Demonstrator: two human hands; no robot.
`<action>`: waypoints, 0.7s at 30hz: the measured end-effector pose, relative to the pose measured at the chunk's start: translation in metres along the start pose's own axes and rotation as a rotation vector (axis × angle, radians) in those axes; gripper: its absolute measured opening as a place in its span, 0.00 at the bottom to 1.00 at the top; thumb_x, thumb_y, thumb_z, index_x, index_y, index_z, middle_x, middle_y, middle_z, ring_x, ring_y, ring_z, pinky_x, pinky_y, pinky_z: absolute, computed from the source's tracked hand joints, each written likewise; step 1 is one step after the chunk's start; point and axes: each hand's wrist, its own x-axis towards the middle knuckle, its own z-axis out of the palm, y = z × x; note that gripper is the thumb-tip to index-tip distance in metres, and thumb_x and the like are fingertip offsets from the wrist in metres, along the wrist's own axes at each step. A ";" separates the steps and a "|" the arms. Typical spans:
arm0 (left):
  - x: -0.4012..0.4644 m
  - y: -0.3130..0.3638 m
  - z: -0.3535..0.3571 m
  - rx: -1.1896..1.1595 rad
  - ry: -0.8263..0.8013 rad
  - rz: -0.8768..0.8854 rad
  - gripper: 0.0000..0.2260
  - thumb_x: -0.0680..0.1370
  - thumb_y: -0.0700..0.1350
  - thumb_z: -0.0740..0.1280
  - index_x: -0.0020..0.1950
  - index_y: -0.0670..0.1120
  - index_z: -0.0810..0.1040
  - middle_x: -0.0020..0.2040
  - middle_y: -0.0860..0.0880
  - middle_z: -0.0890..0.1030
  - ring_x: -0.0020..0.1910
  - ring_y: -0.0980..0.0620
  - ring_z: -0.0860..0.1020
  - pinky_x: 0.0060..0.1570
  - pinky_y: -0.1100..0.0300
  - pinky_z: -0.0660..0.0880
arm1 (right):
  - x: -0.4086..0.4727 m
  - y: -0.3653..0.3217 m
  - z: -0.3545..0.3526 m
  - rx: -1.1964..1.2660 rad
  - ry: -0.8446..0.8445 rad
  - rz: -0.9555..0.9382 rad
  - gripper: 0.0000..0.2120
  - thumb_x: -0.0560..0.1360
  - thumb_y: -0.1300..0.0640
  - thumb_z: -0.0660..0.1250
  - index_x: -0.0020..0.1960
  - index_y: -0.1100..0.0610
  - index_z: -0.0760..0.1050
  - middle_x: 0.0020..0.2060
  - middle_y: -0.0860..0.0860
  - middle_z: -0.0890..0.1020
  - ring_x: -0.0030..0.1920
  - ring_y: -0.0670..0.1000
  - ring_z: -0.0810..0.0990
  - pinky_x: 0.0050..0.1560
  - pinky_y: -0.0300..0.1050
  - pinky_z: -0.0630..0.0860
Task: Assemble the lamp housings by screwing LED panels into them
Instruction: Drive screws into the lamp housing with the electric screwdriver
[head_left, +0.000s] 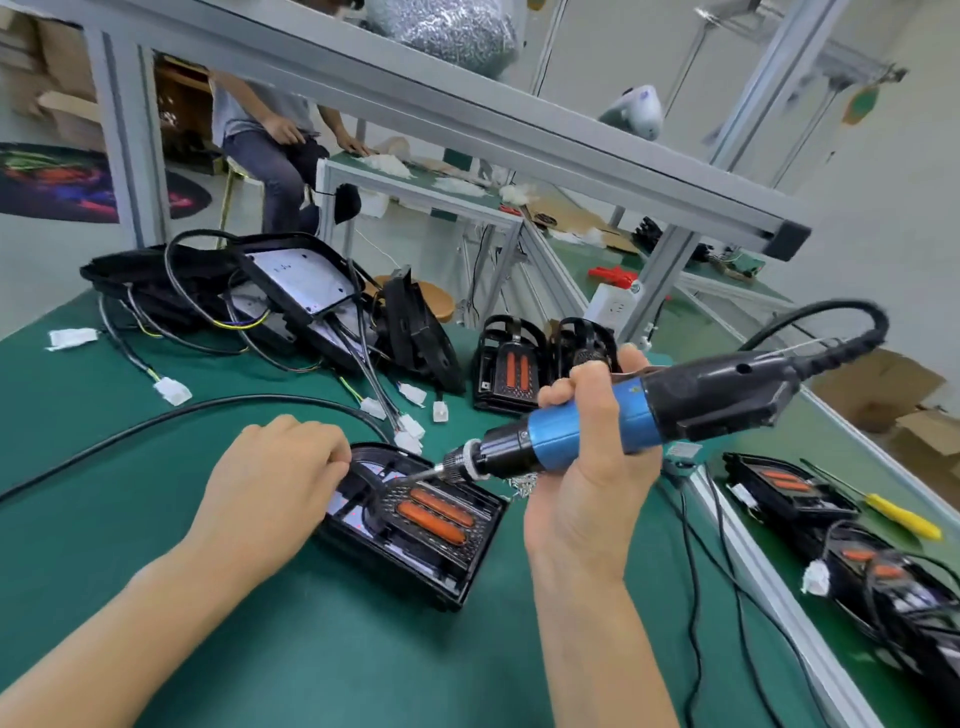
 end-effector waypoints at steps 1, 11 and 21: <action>0.004 0.006 -0.001 -0.006 0.010 0.018 0.05 0.77 0.42 0.65 0.42 0.48 0.78 0.33 0.56 0.72 0.43 0.47 0.72 0.43 0.55 0.65 | 0.006 -0.008 -0.005 -0.016 0.014 -0.041 0.17 0.71 0.60 0.70 0.58 0.52 0.72 0.38 0.48 0.77 0.36 0.50 0.75 0.48 0.46 0.74; 0.057 0.088 0.040 0.218 -0.086 0.229 0.07 0.79 0.44 0.58 0.47 0.50 0.76 0.46 0.52 0.80 0.48 0.48 0.75 0.46 0.56 0.64 | 0.077 -0.038 -0.094 -0.779 0.031 0.002 0.15 0.70 0.56 0.76 0.47 0.48 0.71 0.32 0.43 0.78 0.31 0.48 0.77 0.38 0.47 0.74; 0.090 0.112 0.091 0.326 -0.341 0.107 0.15 0.76 0.37 0.59 0.32 0.47 0.60 0.38 0.48 0.77 0.46 0.44 0.76 0.46 0.56 0.63 | 0.096 0.008 -0.156 -1.711 -0.212 0.442 0.29 0.75 0.42 0.69 0.65 0.58 0.64 0.55 0.54 0.77 0.51 0.56 0.77 0.48 0.47 0.71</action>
